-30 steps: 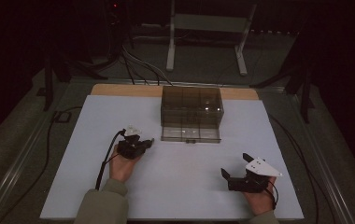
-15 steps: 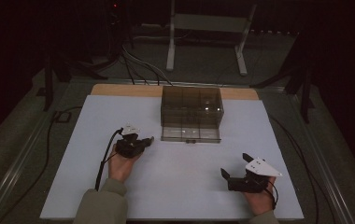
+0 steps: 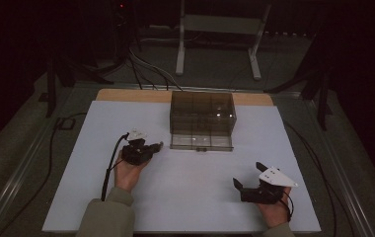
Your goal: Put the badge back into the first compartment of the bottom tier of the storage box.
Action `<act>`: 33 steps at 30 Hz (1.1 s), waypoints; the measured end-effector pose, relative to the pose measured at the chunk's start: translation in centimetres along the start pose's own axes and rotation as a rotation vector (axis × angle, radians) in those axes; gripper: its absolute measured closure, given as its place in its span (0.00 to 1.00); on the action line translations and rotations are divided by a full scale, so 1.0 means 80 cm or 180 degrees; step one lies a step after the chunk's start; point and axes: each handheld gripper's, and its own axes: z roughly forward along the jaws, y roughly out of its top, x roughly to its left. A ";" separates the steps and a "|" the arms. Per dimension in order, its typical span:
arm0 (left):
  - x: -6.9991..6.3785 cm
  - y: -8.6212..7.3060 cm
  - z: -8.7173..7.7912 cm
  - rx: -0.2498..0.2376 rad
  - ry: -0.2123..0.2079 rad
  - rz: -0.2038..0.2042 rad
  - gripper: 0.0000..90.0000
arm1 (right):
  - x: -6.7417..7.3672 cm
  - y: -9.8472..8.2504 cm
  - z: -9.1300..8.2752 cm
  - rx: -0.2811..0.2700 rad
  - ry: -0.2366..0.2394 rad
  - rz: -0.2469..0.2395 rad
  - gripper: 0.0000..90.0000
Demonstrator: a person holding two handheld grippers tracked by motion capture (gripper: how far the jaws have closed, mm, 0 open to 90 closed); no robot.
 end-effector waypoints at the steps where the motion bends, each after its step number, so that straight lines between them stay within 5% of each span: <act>1: 0.000 0.001 0.000 -0.0009 -0.0006 -0.0003 0.99 | 0.000 0.000 0.000 0.0001 0.0000 -0.0001 0.00; 33: -0.006 0.025 -0.003 -0.0179 -0.0083 -0.0028 0.99 | 0.000 0.000 -0.001 -0.0014 -0.0004 0.0005 0.00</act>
